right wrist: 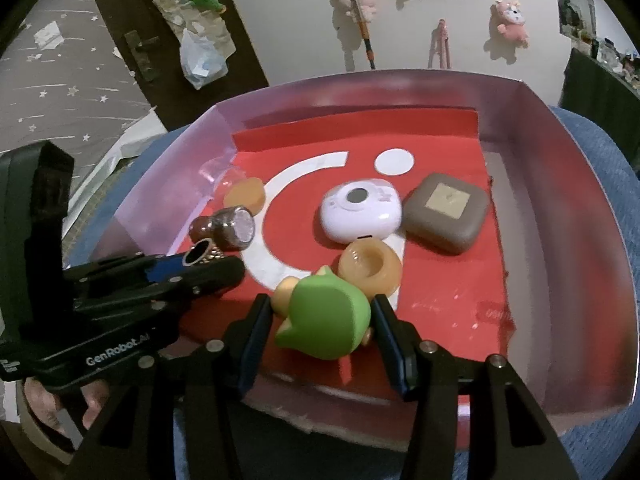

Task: Organize rigid objects
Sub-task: 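Carry the mesh cylinder and green frog toy over the red box with both grippers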

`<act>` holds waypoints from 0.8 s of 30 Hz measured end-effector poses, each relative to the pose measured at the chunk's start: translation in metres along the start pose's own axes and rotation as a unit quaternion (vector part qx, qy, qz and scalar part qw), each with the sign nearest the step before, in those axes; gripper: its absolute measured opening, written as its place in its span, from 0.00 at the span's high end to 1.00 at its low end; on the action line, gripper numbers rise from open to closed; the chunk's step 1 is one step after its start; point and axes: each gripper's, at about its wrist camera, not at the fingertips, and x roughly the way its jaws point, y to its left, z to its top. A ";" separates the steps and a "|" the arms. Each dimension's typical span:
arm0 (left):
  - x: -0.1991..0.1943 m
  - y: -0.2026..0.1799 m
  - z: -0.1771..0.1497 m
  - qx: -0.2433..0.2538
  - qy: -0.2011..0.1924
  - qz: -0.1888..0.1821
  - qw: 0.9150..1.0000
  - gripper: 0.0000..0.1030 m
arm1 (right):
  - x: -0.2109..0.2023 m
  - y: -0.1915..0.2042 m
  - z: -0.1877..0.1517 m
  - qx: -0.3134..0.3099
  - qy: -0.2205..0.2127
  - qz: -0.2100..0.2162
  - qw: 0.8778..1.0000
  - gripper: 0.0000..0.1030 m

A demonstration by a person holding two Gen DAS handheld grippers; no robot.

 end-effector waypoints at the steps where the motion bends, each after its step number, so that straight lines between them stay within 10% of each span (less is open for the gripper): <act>1: 0.001 0.001 0.002 -0.002 -0.002 0.002 1.000 0.77 | 0.001 -0.001 0.002 0.001 -0.002 -0.003 1.000 0.48; 24: 0.003 0.003 0.004 -0.004 -0.013 0.015 1.000 0.77 | 0.007 -0.008 0.013 0.001 -0.022 -0.048 0.999 0.47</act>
